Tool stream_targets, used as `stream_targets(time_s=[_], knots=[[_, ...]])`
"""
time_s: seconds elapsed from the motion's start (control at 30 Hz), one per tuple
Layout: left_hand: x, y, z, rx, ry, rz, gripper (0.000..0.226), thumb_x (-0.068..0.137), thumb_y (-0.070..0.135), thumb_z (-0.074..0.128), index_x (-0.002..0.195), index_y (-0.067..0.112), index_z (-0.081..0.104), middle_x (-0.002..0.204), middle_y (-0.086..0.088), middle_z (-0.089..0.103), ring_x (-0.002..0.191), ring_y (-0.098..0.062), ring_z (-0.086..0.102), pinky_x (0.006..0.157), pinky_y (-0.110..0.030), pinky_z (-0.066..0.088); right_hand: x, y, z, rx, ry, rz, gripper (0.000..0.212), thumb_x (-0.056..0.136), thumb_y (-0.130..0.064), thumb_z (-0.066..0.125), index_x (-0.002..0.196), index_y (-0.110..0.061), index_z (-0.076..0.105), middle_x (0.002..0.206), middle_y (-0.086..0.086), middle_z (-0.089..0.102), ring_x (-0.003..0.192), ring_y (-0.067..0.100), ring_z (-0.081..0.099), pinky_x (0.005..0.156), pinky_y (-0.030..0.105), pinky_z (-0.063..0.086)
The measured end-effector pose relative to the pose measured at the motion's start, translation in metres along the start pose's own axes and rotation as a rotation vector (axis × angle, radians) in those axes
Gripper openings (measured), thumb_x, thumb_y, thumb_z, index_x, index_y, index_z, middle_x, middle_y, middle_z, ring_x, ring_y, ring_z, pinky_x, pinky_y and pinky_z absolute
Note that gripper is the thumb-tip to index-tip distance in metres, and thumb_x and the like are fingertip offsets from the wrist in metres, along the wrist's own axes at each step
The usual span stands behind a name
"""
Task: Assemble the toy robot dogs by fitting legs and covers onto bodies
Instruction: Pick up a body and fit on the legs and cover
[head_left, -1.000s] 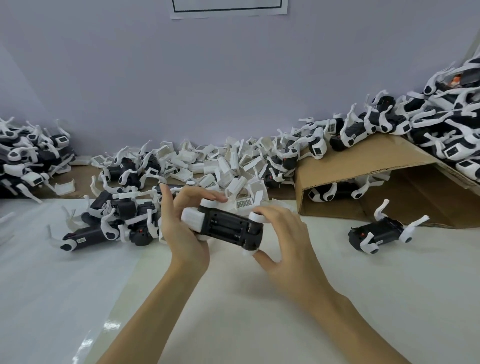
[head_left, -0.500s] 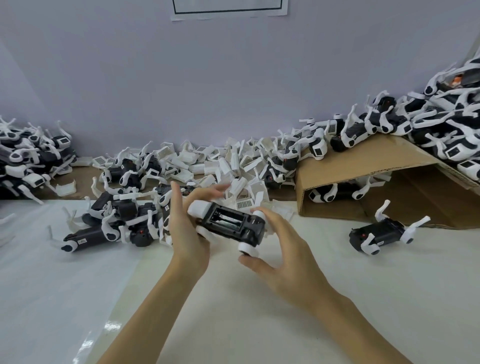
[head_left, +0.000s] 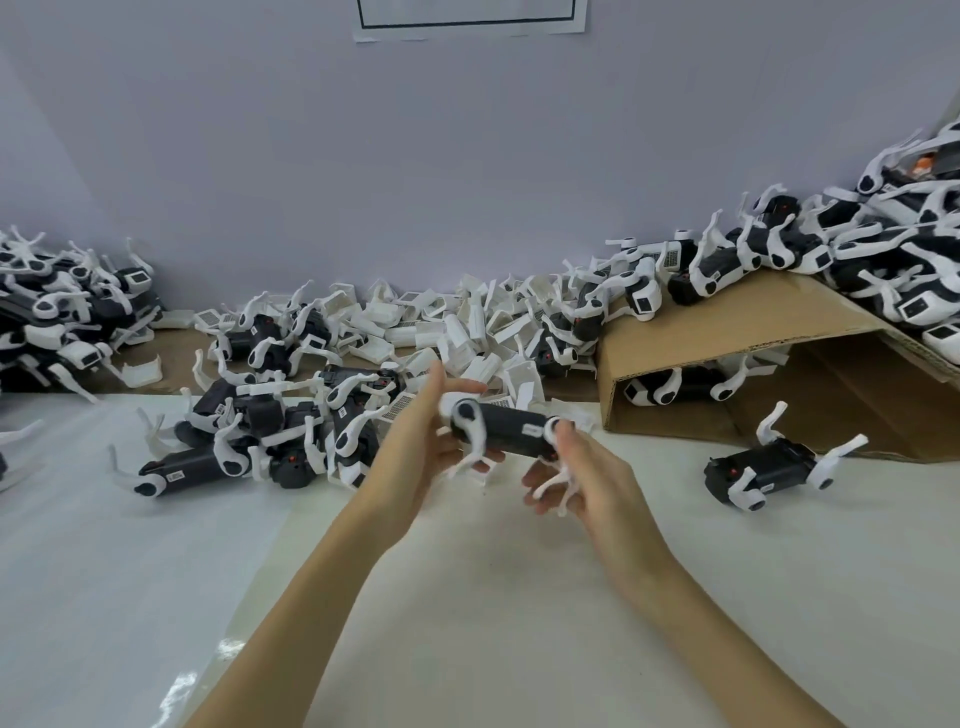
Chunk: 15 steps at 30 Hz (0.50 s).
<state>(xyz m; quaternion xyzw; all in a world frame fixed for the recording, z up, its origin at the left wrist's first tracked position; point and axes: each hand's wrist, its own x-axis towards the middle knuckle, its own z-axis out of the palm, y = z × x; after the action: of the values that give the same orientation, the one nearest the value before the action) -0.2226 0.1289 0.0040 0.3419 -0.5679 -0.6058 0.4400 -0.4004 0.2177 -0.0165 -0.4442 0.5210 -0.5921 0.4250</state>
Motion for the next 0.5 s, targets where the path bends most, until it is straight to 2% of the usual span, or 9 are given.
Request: stream_targets(time_s=[0.07,0.1,0.13,0.2,0.27,0.33,0.37,0.43,0.5], knots=[[0.0,-0.008,0.003,0.036,-0.077,0.052,0.051,0.111,0.052,0.047,0.11,0.007,0.071,0.087,-0.019,0.072,0.077,-0.037,0.07,0.062,-0.027,0.056,0.007,-0.004,-0.005,0.21,0.047,0.243,0.061,0.098,-0.057,0.056,0.106,0.002,0.067,0.076,0.022,0.07,0.061,0.03,0.065,0.057,0.033,0.051],[0.0,-0.013,0.004,0.023,-0.092,0.058,0.05,0.112,0.05,0.047,0.114,0.007,0.072,0.09,-0.029,0.069,0.078,-0.038,0.07,0.064,-0.029,0.056,0.009,-0.005,-0.008,0.274,0.053,0.317,0.058,0.1,-0.055,0.053,0.104,0.002,0.065,0.073,0.023,0.068,0.056,0.029,0.063,0.053,0.031,0.049],[0.001,-0.017,0.004,0.005,-0.103,0.053,0.051,0.112,0.05,0.047,0.118,0.006,0.073,0.094,-0.036,0.066,0.079,-0.037,0.069,0.066,-0.031,0.056,0.01,-0.006,-0.01,0.311,0.046,0.36,0.055,0.101,-0.054,0.052,0.104,0.0,0.063,0.072,0.023,0.066,0.053,0.028,0.061,0.051,0.03,0.046],[0.001,-0.019,0.003,-0.038,-0.107,0.043,0.052,0.111,0.05,0.049,0.121,0.006,0.074,0.1,-0.032,0.069,0.08,-0.032,0.068,0.07,-0.031,0.056,0.01,-0.006,-0.01,0.367,0.016,0.374,0.051,0.102,-0.053,0.051,0.108,-0.003,0.063,0.073,0.022,0.066,0.053,0.027,0.06,0.052,0.031,0.044],[0.002,-0.018,0.003,-0.101,-0.093,0.024,0.051,0.109,0.051,0.048,0.126,0.011,0.075,0.112,-0.018,0.075,0.09,-0.026,0.071,0.076,-0.03,0.057,0.009,-0.004,-0.007,0.426,-0.029,0.327,0.05,0.101,-0.05,0.054,0.119,-0.005,0.064,0.082,0.023,0.068,0.061,0.028,0.063,0.059,0.033,0.044],[0.002,-0.013,0.003,-0.103,-0.043,0.003,0.056,0.104,0.062,0.042,0.127,0.024,0.076,0.123,-0.01,0.077,0.106,-0.023,0.075,0.085,-0.03,0.059,0.007,-0.002,-0.004,0.42,-0.084,0.22,0.053,0.098,-0.049,0.054,0.13,-0.008,0.064,0.099,0.023,0.071,0.08,0.03,0.07,0.07,0.036,0.047],[0.002,-0.011,0.002,-0.043,-0.003,0.008,0.062,0.101,0.072,0.036,0.124,0.032,0.077,0.121,-0.006,0.079,0.108,-0.021,0.074,0.088,-0.031,0.058,0.006,0.0,-0.002,0.372,-0.1,0.149,0.053,0.096,-0.047,0.055,0.133,-0.009,0.063,0.11,0.02,0.072,0.093,0.031,0.072,0.076,0.037,0.05],[0.002,-0.01,0.0,0.117,0.042,0.022,0.072,0.092,0.091,0.03,0.118,0.041,0.075,0.113,0.003,0.08,0.108,-0.017,0.074,0.094,-0.034,0.053,0.002,0.004,-0.001,0.167,-0.108,-0.031,0.045,0.096,-0.04,0.061,0.135,-0.016,0.061,0.127,0.008,0.07,0.114,0.027,0.069,0.084,0.037,0.056],[0.001,-0.012,0.0,0.212,0.093,0.065,0.065,0.088,0.09,0.042,0.111,0.04,0.075,0.108,0.009,0.079,0.106,-0.009,0.073,0.096,-0.034,0.05,-0.002,0.008,-0.001,-0.092,-0.168,-0.206,0.044,0.098,-0.036,0.067,0.14,-0.026,0.056,0.134,-0.011,0.065,0.122,0.013,0.064,0.087,0.03,0.058]])
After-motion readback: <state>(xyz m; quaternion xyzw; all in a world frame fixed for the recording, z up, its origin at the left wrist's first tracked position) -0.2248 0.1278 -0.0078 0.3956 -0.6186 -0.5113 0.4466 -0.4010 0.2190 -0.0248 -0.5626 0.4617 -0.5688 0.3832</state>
